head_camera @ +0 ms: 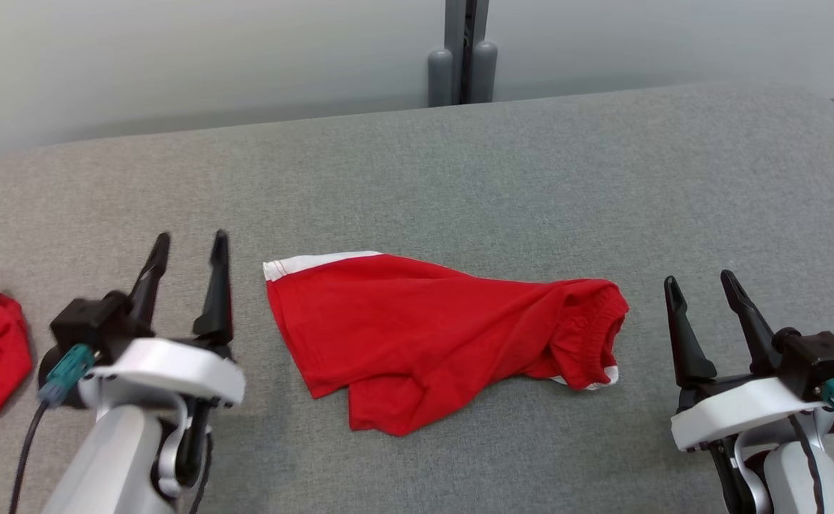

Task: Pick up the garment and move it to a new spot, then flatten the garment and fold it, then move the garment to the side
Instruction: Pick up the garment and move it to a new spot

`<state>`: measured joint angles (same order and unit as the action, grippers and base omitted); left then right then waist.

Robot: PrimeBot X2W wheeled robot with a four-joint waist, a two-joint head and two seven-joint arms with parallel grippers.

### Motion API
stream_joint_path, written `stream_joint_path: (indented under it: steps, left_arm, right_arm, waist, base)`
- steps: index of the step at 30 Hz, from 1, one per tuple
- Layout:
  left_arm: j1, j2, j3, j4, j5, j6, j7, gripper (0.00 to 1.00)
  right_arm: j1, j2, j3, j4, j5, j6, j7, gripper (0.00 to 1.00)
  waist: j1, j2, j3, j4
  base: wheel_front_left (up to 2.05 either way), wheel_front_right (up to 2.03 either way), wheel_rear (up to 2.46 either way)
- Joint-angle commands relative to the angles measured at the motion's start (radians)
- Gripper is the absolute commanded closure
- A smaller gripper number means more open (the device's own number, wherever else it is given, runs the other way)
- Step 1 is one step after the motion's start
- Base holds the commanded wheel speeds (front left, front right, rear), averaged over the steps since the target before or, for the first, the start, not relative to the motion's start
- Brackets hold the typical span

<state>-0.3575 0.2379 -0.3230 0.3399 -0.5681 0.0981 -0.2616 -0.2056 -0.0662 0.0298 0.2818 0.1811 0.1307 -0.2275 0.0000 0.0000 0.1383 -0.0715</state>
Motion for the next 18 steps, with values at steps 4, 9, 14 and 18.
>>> stream_joint_path:
  steps: [4,9,14,18]
  left_arm:
    - [0.090,0.017,0.077,-0.045,0.040,-0.003,-0.004,0.00]
    - [0.182,0.021,0.129,-0.086,0.083,-0.019,-0.004,0.00]
    - [0.252,0.013,0.136,-0.106,0.116,-0.025,-0.005,0.00]
    - [0.298,0.006,0.125,-0.117,0.131,-0.021,-0.005,0.00]
  right_arm:
    - [0.023,-0.009,-0.001,-0.003,-0.008,0.000,0.010,0.00]
    - [0.050,-0.015,-0.001,-0.012,-0.016,0.000,0.023,0.00]
    - [0.080,-0.016,-0.003,-0.020,-0.026,0.000,0.036,0.00]
    - [0.102,-0.012,-0.009,-0.027,-0.029,0.000,0.041,0.00]
  waist:
    - [0.0000,0.0000,-0.024,0.020]
    - [0.0000,0.0000,-0.053,0.029]
    - [0.0000,0.0000,-0.083,0.027]
    - [0.0000,0.0000,-0.102,0.026]
  base:
    - [0.00,0.00,0.00]
    - [0.00,0.00,0.00]
    - [0.00,0.00,0.00]
    - [0.00,0.00,0.00]
